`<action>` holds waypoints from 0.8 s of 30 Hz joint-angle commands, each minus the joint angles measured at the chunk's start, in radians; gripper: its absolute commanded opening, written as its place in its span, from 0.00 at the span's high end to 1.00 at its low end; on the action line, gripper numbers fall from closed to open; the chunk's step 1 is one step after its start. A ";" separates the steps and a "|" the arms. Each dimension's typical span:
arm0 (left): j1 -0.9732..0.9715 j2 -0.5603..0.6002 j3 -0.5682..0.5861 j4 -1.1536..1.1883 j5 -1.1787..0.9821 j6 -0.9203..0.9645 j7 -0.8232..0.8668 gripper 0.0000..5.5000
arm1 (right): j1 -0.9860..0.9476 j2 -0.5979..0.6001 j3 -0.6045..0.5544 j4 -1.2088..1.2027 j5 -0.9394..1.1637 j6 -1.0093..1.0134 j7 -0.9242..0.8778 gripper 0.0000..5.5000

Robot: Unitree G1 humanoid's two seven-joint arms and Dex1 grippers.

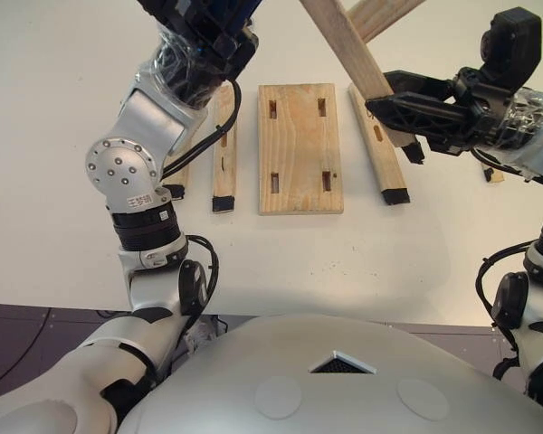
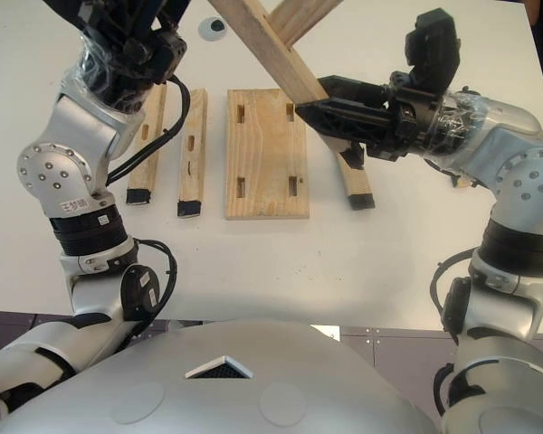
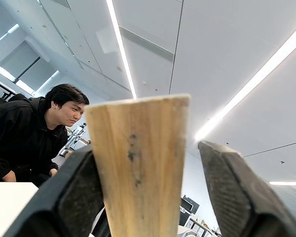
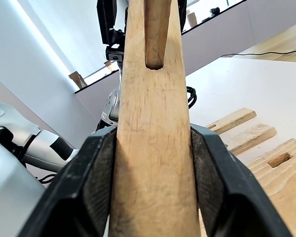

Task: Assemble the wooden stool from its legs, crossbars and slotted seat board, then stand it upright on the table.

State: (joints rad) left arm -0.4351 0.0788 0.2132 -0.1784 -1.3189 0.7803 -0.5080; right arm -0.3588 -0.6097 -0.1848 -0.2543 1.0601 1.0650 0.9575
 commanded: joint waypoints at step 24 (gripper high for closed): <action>0.193 0.396 0.018 -0.045 0.341 -0.117 -0.275 0.63 | -0.203 0.053 0.000 0.594 -0.649 -0.608 -0.515 0.66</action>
State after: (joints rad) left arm -0.2792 0.4387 0.2629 -0.1888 -1.0255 0.6804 -0.7350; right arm -0.5051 -0.5784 -0.1491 0.2926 0.4292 0.5069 0.4749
